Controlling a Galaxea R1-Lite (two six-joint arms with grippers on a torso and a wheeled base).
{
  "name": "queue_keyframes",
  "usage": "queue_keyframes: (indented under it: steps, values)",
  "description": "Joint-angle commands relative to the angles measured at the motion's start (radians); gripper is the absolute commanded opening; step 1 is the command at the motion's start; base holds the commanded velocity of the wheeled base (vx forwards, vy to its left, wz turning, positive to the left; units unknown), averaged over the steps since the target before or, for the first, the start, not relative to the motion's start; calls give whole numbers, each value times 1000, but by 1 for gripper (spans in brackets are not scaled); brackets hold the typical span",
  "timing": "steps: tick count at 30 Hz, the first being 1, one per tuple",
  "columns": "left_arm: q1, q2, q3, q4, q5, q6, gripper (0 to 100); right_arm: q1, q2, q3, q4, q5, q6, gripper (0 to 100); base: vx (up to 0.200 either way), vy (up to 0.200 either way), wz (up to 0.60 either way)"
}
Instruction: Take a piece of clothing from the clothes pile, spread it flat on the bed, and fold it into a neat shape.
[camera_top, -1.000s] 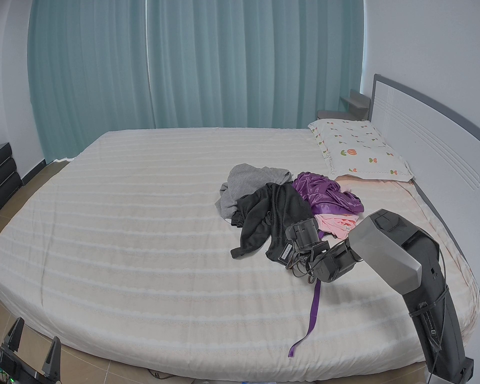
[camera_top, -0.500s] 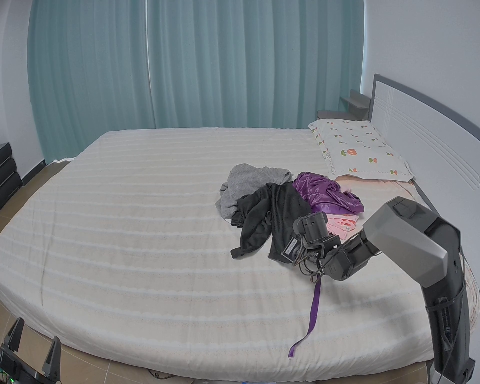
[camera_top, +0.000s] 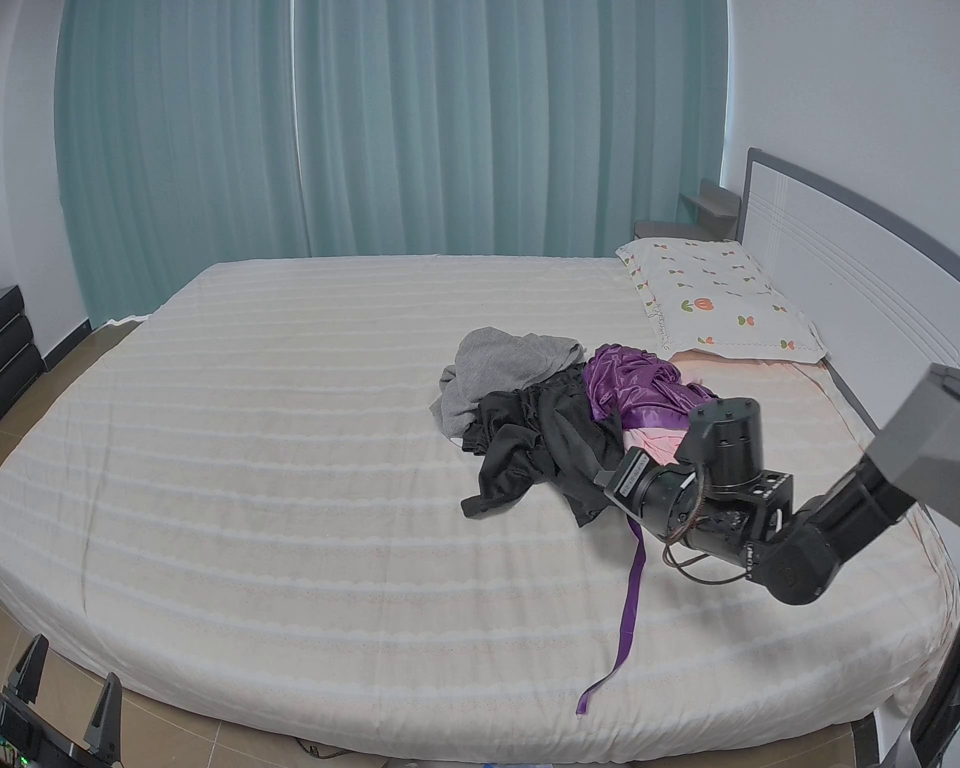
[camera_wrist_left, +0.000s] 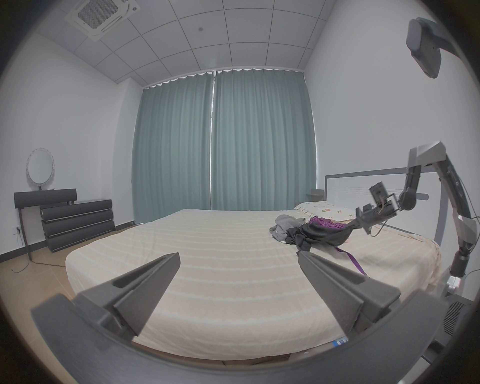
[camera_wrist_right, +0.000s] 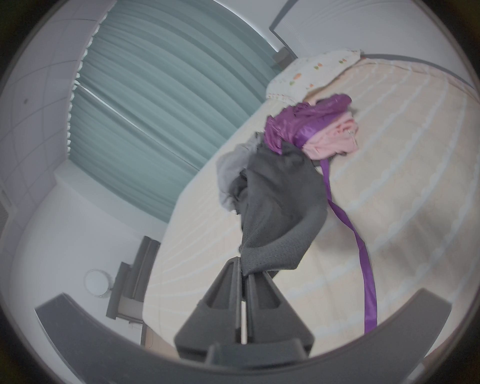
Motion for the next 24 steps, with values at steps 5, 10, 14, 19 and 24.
queue_keyframes:
  steps: [5,10,14,19,24]
  values:
    - [0,-18,18,-2,-9,0,100,58,-300,116,-34,19,-54,0,0,0,0]
    - [0,-18,18,-2,-6,2,100,82,-355,122,-35,17,-83,0,0,0,0]
    - [0,-18,18,-2,-3,5,100,101,-404,120,-34,19,-100,0,0,0,0]
    - [0,-18,-16,-28,-20,-38,100,133,-423,123,-34,17,-120,0,0,0,0]
    - [-23,139,-239,-61,-135,-172,100,133,-400,117,-42,17,-122,0,0,0,0]
